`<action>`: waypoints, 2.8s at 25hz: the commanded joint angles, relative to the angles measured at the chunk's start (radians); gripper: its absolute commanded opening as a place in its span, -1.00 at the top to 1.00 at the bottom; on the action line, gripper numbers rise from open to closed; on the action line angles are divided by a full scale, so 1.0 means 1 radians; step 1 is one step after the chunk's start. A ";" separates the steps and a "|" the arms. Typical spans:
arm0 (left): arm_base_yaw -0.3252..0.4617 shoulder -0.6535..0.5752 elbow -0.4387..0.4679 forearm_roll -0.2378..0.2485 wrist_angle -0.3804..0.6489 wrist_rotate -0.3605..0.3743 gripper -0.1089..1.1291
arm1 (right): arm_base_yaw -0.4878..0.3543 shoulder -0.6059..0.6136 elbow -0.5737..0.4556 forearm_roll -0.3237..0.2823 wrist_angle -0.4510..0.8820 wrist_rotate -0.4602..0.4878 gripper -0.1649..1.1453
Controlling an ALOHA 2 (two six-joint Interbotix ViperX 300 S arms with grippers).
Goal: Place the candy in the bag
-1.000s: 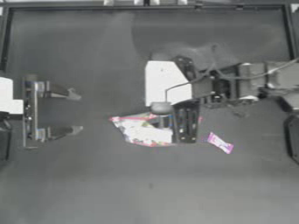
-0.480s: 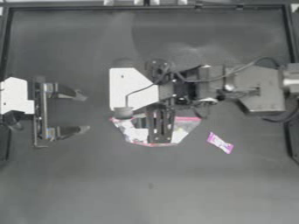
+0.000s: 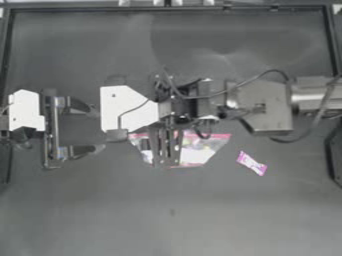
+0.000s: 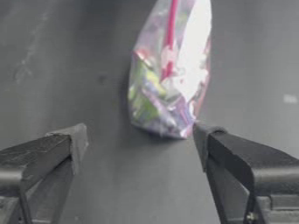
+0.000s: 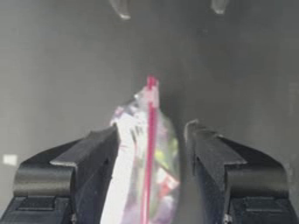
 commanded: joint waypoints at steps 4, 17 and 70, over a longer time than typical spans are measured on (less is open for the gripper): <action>0.009 0.014 -0.006 -0.002 -0.040 0.002 -0.80 | 0.008 0.020 -0.063 0.006 0.028 -0.002 -0.53; 0.012 0.097 -0.018 -0.002 -0.110 0.002 -0.81 | 0.012 0.089 -0.140 -0.005 0.066 -0.002 -0.53; 0.008 0.098 -0.017 0.000 -0.110 0.003 -0.81 | 0.032 0.212 -0.284 -0.067 0.213 0.008 -0.24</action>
